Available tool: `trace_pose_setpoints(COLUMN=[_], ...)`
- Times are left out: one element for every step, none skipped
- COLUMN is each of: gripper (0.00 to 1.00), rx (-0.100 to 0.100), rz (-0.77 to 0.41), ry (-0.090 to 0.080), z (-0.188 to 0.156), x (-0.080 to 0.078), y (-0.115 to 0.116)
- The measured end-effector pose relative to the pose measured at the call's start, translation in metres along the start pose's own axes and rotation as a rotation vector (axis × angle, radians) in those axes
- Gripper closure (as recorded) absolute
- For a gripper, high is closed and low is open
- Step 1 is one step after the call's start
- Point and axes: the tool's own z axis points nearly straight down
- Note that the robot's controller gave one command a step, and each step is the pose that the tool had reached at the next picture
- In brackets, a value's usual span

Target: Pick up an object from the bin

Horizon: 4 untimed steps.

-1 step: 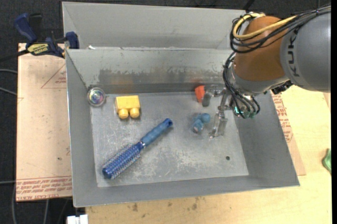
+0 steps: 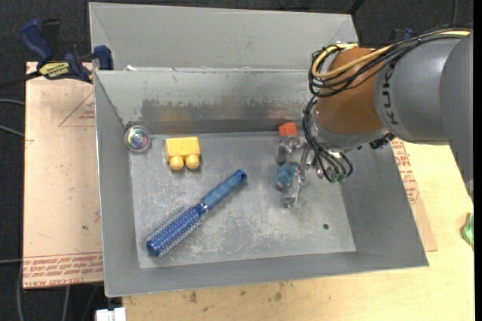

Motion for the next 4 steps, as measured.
trace_pose_setpoints(gripper=[0.00,0.00,0.00,0.00], rx=[0.002,0.001,0.001,-0.001], rz=[-0.120,-0.256,-0.400,-0.398], ry=[-0.011,-0.010,-0.004,-0.006], z=[-0.036,-0.050,-0.004,-0.004], x=[-0.012,-0.011,-0.018,-0.018], y=[-0.015,-0.007,-0.006,-0.005])
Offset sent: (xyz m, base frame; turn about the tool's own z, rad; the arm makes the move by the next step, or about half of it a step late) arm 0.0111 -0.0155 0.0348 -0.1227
